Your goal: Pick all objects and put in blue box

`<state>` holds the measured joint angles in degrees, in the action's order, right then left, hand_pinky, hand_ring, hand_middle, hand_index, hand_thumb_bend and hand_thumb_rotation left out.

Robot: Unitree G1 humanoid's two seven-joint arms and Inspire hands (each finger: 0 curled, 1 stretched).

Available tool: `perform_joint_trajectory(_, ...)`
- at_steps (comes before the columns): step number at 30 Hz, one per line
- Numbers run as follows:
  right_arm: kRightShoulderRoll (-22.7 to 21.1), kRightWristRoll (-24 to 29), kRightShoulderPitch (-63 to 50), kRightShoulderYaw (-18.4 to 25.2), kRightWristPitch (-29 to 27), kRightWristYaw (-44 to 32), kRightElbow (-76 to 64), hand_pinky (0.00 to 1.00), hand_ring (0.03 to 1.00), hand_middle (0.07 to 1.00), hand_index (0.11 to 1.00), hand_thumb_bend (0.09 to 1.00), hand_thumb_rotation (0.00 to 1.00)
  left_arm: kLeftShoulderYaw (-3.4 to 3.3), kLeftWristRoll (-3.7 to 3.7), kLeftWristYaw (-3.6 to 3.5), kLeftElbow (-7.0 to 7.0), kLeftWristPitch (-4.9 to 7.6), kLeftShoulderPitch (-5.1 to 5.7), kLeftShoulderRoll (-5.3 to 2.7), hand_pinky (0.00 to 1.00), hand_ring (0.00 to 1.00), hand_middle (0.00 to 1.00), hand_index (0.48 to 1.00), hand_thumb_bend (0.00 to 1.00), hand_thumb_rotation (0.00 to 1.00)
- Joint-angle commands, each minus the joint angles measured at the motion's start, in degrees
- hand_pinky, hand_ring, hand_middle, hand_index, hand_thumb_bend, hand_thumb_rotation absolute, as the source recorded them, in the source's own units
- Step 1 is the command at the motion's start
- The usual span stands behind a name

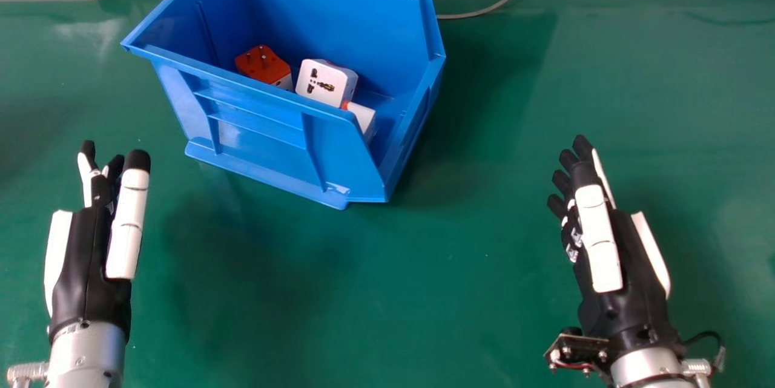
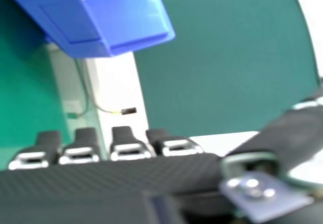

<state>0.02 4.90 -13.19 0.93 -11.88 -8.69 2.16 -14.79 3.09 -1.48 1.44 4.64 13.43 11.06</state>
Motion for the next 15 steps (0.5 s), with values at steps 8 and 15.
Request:
perform_joint_trajectory(8, -2.27, 1.58, -0.34, 2.06, -2.43, -1.94, -1.72, 1.0, 1.0, 1.0, 1.0, 0.428, 1.0, -1.94, 4.43, -6.05, 0.78, 7.71, 5.91, 0.38, 1.0, 1.0, 1.0, 0.998, 0.58, 1.0)
perform_joint_trajectory(15, -5.28, 2.29, -3.48, 3.56, -0.47, -3.34, -8.6, 1.0, 1.0, 1.0, 1.0, 0.386, 1.0, -1.79, 1.14, -4.24, -2.05, 10.66, 5.59, -0.21, 0.93, 0.98, 1.0, 1.0, 0.62, 1.0)
